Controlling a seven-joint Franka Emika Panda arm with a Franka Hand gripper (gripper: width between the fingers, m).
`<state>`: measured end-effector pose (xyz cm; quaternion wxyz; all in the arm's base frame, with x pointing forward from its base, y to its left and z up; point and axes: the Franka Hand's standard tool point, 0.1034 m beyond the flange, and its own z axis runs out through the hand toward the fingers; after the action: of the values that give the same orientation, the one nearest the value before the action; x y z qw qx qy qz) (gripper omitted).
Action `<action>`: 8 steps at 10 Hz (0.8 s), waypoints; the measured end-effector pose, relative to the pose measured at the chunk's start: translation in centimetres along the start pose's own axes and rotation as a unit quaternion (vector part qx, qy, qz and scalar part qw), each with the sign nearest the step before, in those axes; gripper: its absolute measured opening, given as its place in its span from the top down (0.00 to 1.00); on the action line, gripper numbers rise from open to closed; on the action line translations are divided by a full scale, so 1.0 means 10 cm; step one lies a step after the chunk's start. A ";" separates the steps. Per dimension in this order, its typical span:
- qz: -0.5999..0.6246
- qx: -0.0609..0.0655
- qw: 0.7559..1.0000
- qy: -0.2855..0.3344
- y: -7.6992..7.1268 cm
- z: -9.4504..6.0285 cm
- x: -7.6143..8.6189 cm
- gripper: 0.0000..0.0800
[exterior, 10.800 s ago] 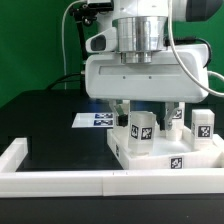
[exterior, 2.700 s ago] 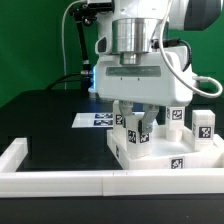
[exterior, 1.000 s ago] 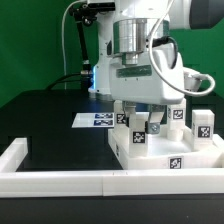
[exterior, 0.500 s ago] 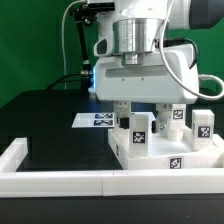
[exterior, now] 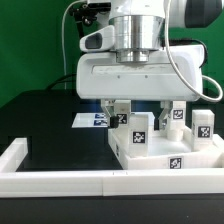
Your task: Assemble square table
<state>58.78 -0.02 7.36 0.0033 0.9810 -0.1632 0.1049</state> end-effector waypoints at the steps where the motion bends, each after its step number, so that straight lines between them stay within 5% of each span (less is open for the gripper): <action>1: -0.024 -0.002 1.000 0.000 -0.01 0.00 0.00 0.19; 5: -0.080 -0.008 0.997 0.000 -0.01 0.00 0.01 0.19; 6: -0.080 -0.008 0.997 0.000 -0.01 0.00 0.00 0.36; 7: -0.080 -0.008 0.997 0.000 -0.01 0.00 0.00 0.36; 8: -0.072 -0.008 0.997 0.000 -0.01 0.01 0.00 0.53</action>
Offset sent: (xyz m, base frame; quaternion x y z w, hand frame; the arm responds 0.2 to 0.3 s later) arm 0.0000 0.0000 0.0000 0.0000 0.0000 -0.1296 0.9916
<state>58.84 0.02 7.32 0.0186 0.9902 -0.0926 0.1030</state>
